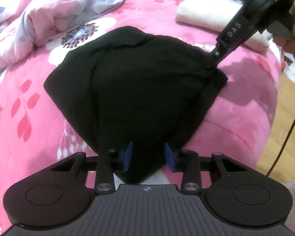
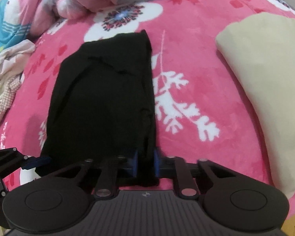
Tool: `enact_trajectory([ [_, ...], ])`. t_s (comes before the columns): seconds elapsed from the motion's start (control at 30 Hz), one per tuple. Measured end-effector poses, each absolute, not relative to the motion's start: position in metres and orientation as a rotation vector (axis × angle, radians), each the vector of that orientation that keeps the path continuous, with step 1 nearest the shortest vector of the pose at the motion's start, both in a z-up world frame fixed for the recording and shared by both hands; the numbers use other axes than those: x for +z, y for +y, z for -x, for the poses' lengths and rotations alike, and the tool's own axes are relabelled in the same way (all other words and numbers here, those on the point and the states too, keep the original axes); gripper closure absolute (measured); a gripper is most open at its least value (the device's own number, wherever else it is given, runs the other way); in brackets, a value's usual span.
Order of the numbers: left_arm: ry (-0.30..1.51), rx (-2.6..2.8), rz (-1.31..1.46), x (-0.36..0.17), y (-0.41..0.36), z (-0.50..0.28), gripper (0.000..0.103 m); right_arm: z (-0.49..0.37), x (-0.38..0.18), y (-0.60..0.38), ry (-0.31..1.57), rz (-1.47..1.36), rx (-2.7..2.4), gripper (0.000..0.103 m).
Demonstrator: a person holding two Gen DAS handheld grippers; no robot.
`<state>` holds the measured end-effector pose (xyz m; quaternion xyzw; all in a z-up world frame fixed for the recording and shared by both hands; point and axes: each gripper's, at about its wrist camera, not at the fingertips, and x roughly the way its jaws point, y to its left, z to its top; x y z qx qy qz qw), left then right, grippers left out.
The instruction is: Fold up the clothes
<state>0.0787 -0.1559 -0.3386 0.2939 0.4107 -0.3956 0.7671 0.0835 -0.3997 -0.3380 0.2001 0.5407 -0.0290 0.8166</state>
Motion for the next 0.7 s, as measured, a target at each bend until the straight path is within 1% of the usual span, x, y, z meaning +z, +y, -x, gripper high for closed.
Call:
enact_trajectory([
  [0.1,0.871,-0.891,-0.685,-0.346,-0.155,-0.077,0.067,-0.084,-0.337,-0.399,1.145,-0.434,-0.084,0.098],
  [0.23,0.818,-0.930,-0.771,-0.354,-0.154,-0.070,0.066,-0.078,-0.329,-0.403,1.116,-0.495,-0.107,0.098],
  [0.33,0.795,-0.943,-0.780,-0.356,-0.153,-0.069,0.068,-0.076,-0.328,-0.408,1.108,-0.565,-0.126,0.099],
  [0.37,0.794,-0.943,-0.775,-0.356,-0.152,-0.070,0.070,-0.076,-0.329,-0.410,1.105,-0.592,-0.132,0.099],
  [0.4,0.796,-0.939,-0.765,-0.356,-0.151,-0.071,0.080,-0.076,-0.330,-0.412,1.103,-0.611,-0.137,0.099],
  [0.43,0.798,-0.933,-0.754,-0.355,-0.150,-0.073,0.093,-0.077,-0.330,-0.414,1.100,-0.624,-0.140,0.099],
  [0.5,0.811,-0.923,-0.710,-0.350,-0.147,-0.077,0.101,-0.078,-0.326,-0.416,1.093,-0.645,-0.134,0.099],
  [0.53,0.816,-0.921,-0.687,-0.346,-0.144,-0.079,0.102,-0.078,-0.323,-0.417,1.089,-0.649,-0.129,0.099],
  [0.7,0.808,-0.938,-0.632,-0.324,-0.131,-0.076,0.103,-0.071,-0.306,-0.418,1.090,-0.662,-0.101,0.099],
])
